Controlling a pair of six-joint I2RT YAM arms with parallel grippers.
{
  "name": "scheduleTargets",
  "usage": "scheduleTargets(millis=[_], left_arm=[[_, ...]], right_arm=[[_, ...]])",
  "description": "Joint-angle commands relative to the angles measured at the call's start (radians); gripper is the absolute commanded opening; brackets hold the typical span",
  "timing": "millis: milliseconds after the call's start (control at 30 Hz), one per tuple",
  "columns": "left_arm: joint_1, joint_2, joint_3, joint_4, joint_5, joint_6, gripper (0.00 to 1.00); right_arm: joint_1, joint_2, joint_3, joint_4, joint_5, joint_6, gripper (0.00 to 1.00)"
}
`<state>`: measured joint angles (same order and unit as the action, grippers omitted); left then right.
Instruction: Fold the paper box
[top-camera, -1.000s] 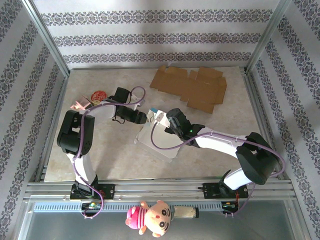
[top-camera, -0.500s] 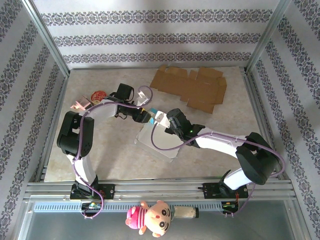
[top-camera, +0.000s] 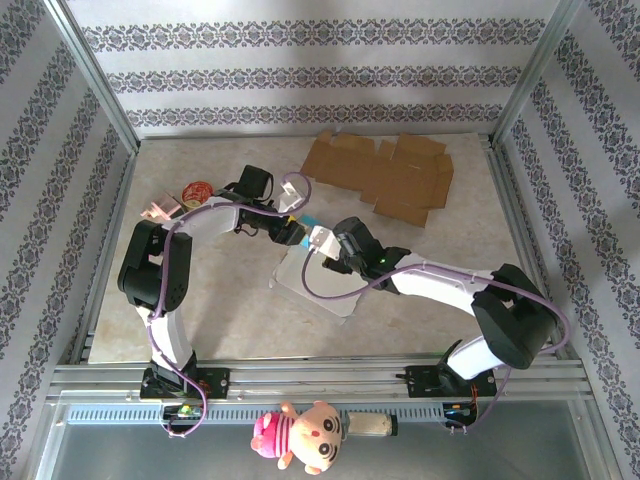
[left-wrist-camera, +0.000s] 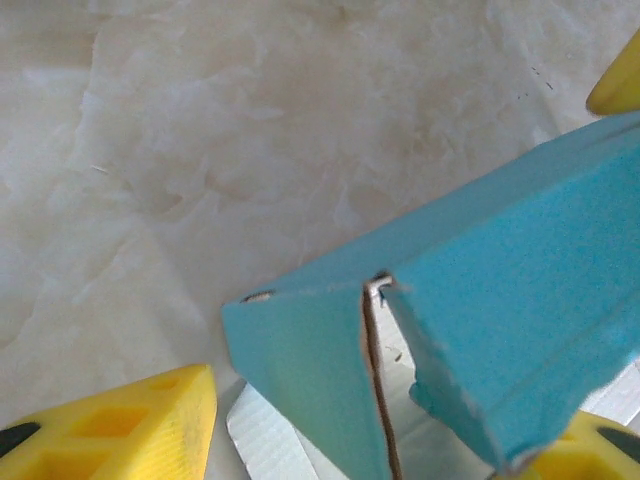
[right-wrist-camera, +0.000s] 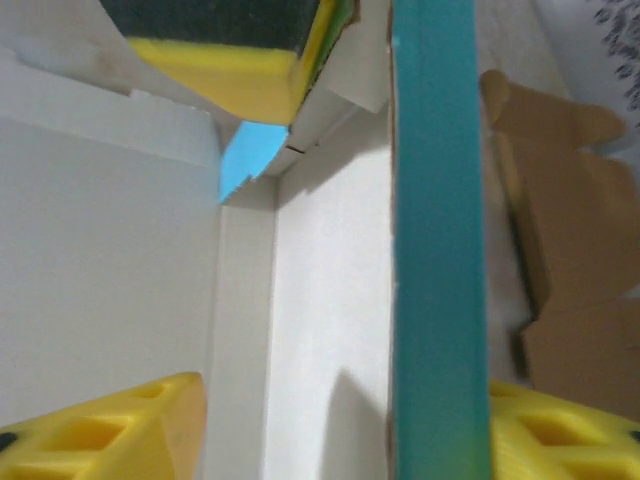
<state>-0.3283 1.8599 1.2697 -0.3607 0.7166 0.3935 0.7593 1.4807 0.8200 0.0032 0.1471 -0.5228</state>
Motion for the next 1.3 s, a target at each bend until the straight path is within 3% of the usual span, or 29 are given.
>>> scheduleTargets(millis=[0,300,433,533,633,800,900,1067,1267], left_arm=[[-0.017,0.028,0.031,-0.039,-0.005,0.016,0.55],[-0.022,0.049,0.061,-0.035,0.005,-0.008,0.55],[-0.028,0.059,0.069,-0.034,0.01,-0.013,0.55],[-0.032,0.064,0.073,-0.034,0.013,-0.018,0.55],[-0.033,0.059,0.07,-0.03,0.009,-0.028,0.55],[-0.033,0.027,0.069,0.033,-0.055,-0.179,0.55],[-0.034,0.017,0.087,0.045,-0.072,-0.276,0.55],[-0.034,-0.061,0.011,0.149,-0.066,-0.403,0.57],[-0.034,-0.136,-0.052,0.152,-0.102,-0.455,0.61]], right_arm=[[-0.028,-0.065,0.038,-0.112,-0.166,0.099,0.79],[-0.213,-0.151,0.089,-0.155,-0.596,0.348,0.87],[-0.268,-0.125,0.105,-0.145,-0.658,0.43,0.86],[-0.299,-0.096,0.125,-0.146,-0.693,0.469,0.8],[-0.306,-0.087,0.139,-0.159,-0.597,0.485,0.78],[-0.376,-0.114,0.149,-0.196,-0.326,0.437,0.87],[-0.472,-0.03,0.205,-0.304,-0.328,0.364,0.88],[-0.568,0.208,0.416,-0.563,-0.332,0.278,0.77],[-0.562,0.363,0.527,-0.578,-0.311,0.218,0.58]])
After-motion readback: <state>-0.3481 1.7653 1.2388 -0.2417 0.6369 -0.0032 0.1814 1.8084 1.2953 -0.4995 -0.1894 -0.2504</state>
